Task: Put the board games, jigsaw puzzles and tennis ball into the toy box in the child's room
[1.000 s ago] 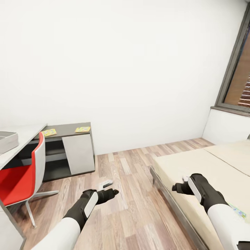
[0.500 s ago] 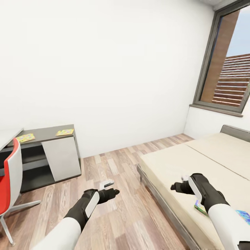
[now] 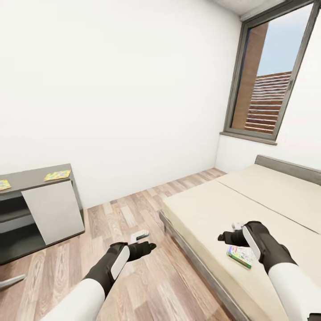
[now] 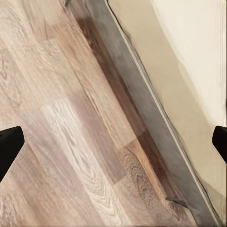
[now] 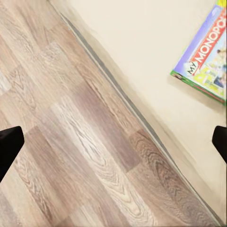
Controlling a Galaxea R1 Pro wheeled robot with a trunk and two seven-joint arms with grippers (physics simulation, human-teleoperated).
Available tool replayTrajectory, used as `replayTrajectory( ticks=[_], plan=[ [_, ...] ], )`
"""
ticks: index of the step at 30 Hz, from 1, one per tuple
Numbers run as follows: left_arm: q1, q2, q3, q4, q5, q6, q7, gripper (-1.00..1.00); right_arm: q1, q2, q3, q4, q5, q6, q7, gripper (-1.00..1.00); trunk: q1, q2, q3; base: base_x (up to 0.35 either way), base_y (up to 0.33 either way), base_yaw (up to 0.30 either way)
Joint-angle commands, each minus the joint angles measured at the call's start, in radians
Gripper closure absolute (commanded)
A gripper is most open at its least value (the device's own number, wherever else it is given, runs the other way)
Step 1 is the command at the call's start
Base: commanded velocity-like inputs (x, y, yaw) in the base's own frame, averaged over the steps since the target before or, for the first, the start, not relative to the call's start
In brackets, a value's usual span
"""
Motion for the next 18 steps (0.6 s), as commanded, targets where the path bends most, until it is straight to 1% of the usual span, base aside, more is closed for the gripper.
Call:
replayTrajectory(
  ticks=[1, 2, 3, 6, 7, 8, 9, 14, 18],
  plan=[
    [-0.001, 0.001, -0.004, -0.002, 0.014, 0.004, -0.001, -1.00, 0.004, -0.001, -0.001, -0.011, -0.002, 0.004, 0.003, -1.00, 0.000, -0.001, -0.001, 0.000, 0.000, -0.287],
    [-0.001, 0.002, -0.006, -0.002, 0.026, 0.005, -0.001, -1.00, 0.010, -0.001, -0.001, -0.024, -0.002, 0.004, 0.005, -1.00, 0.000, -0.001, -0.001, 0.000, 0.000, -0.287],
    [-0.001, 0.002, -0.006, -0.002, 0.026, 0.005, -0.001, -1.00, 0.010, -0.001, -0.001, -0.024, -0.002, 0.004, 0.005, -1.00, 0.000, -0.001, -0.001, 0.000, 0.000, -0.287],
    [-0.001, 0.004, -0.010, -0.003, 0.050, 0.005, -0.002, -1.00, 0.032, -0.003, -0.002, -0.077, -0.002, 0.004, 0.008, -1.00, 0.000, -0.001, -0.001, 0.000, 0.000, -0.287],
    [-0.001, 0.004, -0.010, -0.003, 0.050, 0.005, -0.002, -1.00, 0.032, -0.003, -0.002, -0.077, -0.002, 0.004, 0.008, -1.00, 0.000, -0.001, -0.001, 0.000, 0.000, -0.287],
    [-0.001, 0.004, -0.011, -0.003, 0.055, 0.005, -0.001, -1.00, 0.043, -0.005, -0.002, -0.099, -0.002, 0.004, 0.009, -1.00, 0.000, -0.001, -0.001, 0.000, 0.000, -0.287],
    [-0.002, 0.005, -0.014, -0.003, 0.067, 0.005, -0.001, -1.00, 0.094, -0.018, -0.003, -0.201, -0.003, 0.005, 0.011, -1.00, 0.000, -0.001, -0.001, 0.000, 0.000, -0.286],
    [-0.002, 0.006, -0.012, -0.003, 0.073, 0.004, -0.001, -1.00, 0.127, -0.025, -0.004, -0.272, -0.006, 0.004, 0.012, -1.00, 0.000, -0.001, -0.003, 0.000, 0.000, -0.284],
    [-0.002, 0.007, -0.011, -0.003, 0.074, 0.003, -0.001, -1.00, 0.139, -0.028, -0.005, -0.296, -0.013, 0.003, 0.011, -1.00, 0.000, -0.001, -0.005, 0.000, 0.000, -0.267]
  ],
)
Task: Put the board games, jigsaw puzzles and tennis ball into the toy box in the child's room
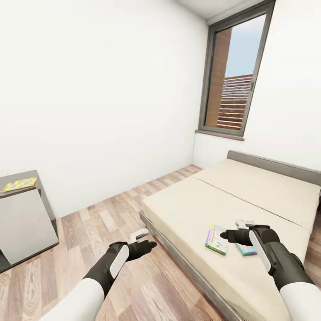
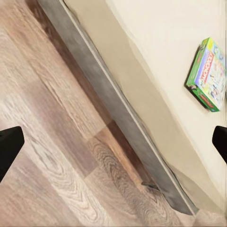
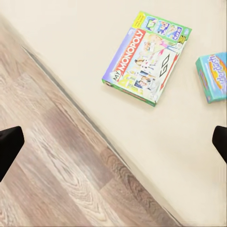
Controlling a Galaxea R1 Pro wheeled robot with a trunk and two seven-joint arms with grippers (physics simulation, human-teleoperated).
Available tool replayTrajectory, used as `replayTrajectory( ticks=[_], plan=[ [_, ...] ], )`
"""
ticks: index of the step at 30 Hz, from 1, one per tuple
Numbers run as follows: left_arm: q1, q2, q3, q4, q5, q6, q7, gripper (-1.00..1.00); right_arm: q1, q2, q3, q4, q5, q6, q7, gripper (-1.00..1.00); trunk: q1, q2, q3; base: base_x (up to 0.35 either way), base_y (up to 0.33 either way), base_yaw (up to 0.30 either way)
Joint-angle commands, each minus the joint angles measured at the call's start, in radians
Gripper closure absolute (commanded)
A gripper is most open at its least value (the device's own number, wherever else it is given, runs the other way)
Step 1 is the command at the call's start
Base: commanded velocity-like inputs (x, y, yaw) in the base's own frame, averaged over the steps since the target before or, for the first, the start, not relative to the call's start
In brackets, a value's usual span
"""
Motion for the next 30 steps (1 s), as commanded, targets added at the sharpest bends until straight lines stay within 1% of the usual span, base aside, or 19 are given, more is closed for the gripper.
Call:
replayTrajectory(
  ticks=[1, 7, 14, 16, 17, 19, 20, 22, 23, 24, 25, 27, 28, 30],
  plan=[
    [0.000, 0.000, -0.001, -0.001, 0.001, 0.004, -0.001, -1.00, 0.000, 0.000, -0.001, -0.001, -0.001, 0.004, 0.003, -1.00, 0.000, -0.001, -0.002, 0.000, 0.000, -0.239],
    [-0.001, 0.001, 0.003, 0.000, 0.003, 0.006, -0.001, -1.00, 0.007, -0.002, -0.002, -0.014, -0.010, 0.004, 0.003, -1.00, 0.000, -0.001, -0.004, 0.000, 0.000, -0.146],
    [-0.002, 0.001, 0.004, 0.000, 0.003, 0.007, -0.002, -1.00, 0.007, -0.001, -0.005, -0.007, -0.030, 0.004, 0.003, -1.00, 0.000, -0.001, -0.005, 0.000, 0.000, -0.061],
    [-0.002, 0.001, 0.003, 0.000, 0.004, 0.006, -0.002, -1.00, 0.004, 0.000, -0.019, 0.026, -0.048, 0.005, 0.003, -1.00, 0.000, -0.001, -0.005, 0.011, 0.000, -0.030],
    [-0.002, 0.001, 0.003, 0.000, 0.004, 0.006, -0.002, -1.00, 0.004, 0.000, -0.019, 0.026, -0.048, 0.005, 0.003, -1.00, 0.000, -0.001, -0.005, 0.023, 0.000, -0.027],
    [-0.002, 0.002, 0.003, -0.001, 0.004, 0.004, -0.003, -1.00, -0.002, 0.000, -0.043, 0.073, -0.077, 0.004, 0.003, -1.00, 0.000, -0.001, -0.005, 0.091, 0.000, -0.019],
    [-0.002, 0.002, 0.003, -0.001, 0.004, 0.004, -0.003, -1.00, -0.002, 0.000, -0.043, 0.073, -0.077, 0.004, 0.003, -1.00, 0.000, -0.001, -0.005, 0.118, 0.000, -0.017],
    [-0.002, 0.002, 0.002, -0.005, 0.004, 0.003, -0.002, -1.00, -0.013, 0.001, -0.068, 0.120, -0.105, 0.000, 0.000, -1.00, 0.000, -0.001, -0.005, 0.180, 0.000, -0.012],
    [-0.002, 0.002, 0.002, -0.005, 0.004, 0.003, -0.002, -1.00, -0.013, 0.001, -0.068, 0.120, -0.105, 0.000, 0.000, -1.00, 0.000, -0.001, -0.005, 0.198, 0.000, -0.011],
    [-0.001, 0.002, 0.001, -0.010, 0.004, 0.002, -0.002, -1.00, -0.019, 0.001, -0.080, 0.140, -0.116, -0.004, -0.002, -1.00, 0.000, -0.001, -0.005, 0.226, 0.000, -0.009],
    [-0.001, 0.002, 0.001, -0.010, 0.004, 0.002, -0.002, -1.00, -0.019, 0.001, -0.080, 0.140, -0.116, -0.004, -0.002, -1.00, 0.000, -0.001, -0.005, 0.226, 0.000, -0.009],
    [0.000, 0.002, 0.000, -0.020, 0.004, 0.001, -0.002, -1.00, -0.029, 0.003, -0.103, 0.174, -0.132, -0.018, -0.005, -1.00, 0.000, -0.001, -0.005, 0.258, 0.000, -0.006],
    [0.000, 0.002, 0.000, -0.020, 0.004, 0.001, -0.002, -1.00, -0.029, 0.003, -0.103, 0.174, -0.132, -0.018, -0.005, -1.00, 0.000, -0.001, -0.005, 0.267, 0.000, -0.006],
    [0.001, 0.002, -0.001, -0.029, 0.004, 0.001, -0.002, -1.00, -0.035, 0.005, -0.122, 0.196, -0.142, -0.032, -0.004, -1.00, 0.000, -0.001, -0.005, 0.287, 0.000, -0.004]
  ],
)
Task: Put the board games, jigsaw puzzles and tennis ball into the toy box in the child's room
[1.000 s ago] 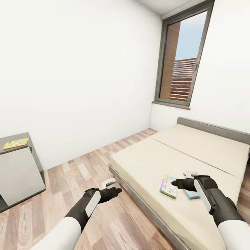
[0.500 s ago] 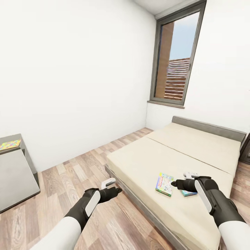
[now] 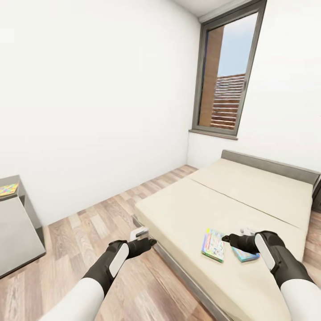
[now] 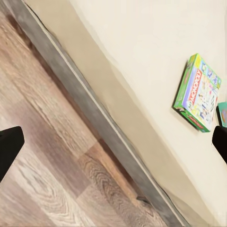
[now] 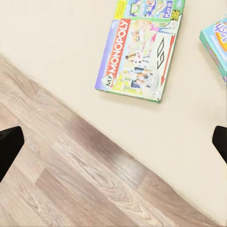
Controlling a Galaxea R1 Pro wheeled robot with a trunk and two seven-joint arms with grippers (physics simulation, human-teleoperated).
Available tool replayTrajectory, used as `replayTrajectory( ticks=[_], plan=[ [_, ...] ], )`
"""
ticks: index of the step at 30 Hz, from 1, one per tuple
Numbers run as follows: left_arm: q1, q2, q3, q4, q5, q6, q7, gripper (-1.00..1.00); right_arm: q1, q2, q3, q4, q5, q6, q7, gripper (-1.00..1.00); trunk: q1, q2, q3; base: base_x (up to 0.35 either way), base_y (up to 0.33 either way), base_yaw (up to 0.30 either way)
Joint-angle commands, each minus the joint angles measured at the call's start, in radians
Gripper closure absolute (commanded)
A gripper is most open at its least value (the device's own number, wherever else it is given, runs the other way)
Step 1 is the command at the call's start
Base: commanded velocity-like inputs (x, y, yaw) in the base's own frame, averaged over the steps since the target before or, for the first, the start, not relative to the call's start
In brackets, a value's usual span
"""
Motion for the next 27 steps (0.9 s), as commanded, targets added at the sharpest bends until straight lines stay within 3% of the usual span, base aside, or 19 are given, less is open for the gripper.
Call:
replayTrajectory(
  ticks=[1, 11, 19, 27],
  plan=[
    [0.000, 0.000, 0.000, -0.001, 0.001, 0.004, -0.001, -1.00, -0.001, 0.000, -0.003, 0.000, 0.009, 0.004, 0.010, -1.00, 0.000, -0.001, -0.001, 0.293, 0.000, -0.004],
    [0.001, -0.002, -0.004, -0.015, 0.001, 0.008, 0.005, -1.00, -0.002, -0.008, -0.037, 0.034, -0.011, -0.018, 0.037, -1.00, 0.000, -0.001, -0.001, 0.292, 0.000, -0.001],
    [0.001, -0.002, -0.004, -0.016, 0.001, 0.012, 0.003, -1.00, -0.001, -0.016, -0.040, 0.035, -0.007, -0.019, 0.159, -1.00, 0.000, -0.001, -0.001, 0.059, 0.000, 0.000],
    [0.001, 0.000, -0.001, -0.016, 0.001, 0.012, -0.001, -1.00, -0.008, -0.017, -0.041, 0.029, -0.006, -0.013, 0.184, -1.00, 0.000, -0.001, -0.001, 0.017, 0.009, -0.016]
  ],
)
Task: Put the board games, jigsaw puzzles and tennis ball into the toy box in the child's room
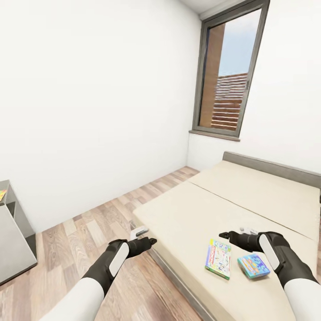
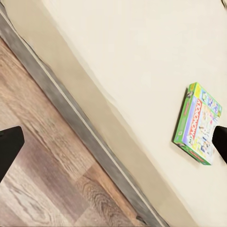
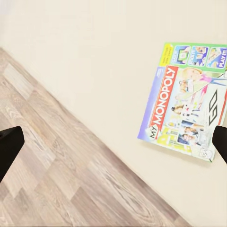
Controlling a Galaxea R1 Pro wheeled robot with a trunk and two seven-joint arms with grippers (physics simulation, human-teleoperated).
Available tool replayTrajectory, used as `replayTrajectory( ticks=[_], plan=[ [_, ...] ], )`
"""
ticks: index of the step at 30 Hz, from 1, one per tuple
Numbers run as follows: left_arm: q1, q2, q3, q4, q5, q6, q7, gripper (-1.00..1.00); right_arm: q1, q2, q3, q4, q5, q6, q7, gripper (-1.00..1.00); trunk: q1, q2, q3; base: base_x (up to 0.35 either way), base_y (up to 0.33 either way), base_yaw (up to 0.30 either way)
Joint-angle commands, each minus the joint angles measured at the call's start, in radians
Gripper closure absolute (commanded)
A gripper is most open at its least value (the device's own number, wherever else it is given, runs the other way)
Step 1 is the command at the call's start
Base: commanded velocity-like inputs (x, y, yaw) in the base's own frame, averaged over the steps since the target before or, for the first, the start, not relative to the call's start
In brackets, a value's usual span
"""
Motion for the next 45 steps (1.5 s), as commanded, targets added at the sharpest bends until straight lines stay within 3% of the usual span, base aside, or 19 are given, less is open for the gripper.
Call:
replayTrajectory(
  ticks=[1, 22, 45],
  plan=[
    [0.000, 0.000, 0.000, -0.001, 0.001, 0.004, -0.001, -1.00, -0.001, 0.000, -0.003, -0.001, 0.006, 0.005, 0.007, -1.00, 0.000, -0.001, -0.001, 0.031, 0.050, -0.074],
    [0.000, 0.001, 0.003, -0.001, 0.001, 0.004, -0.003, -1.00, -0.006, 0.000, -0.002, 0.003, 0.006, 0.007, 0.014, -1.00, 0.000, -0.001, 0.000, 0.098, 0.230, -0.235],
    [0.000, 0.001, 0.003, -0.001, 0.001, 0.006, -0.005, -1.00, -0.007, 0.011, 0.004, 0.025, 0.010, 0.007, 0.006, -1.00, 0.000, -0.001, 0.000, 0.013, 0.032, -0.244]
  ],
)
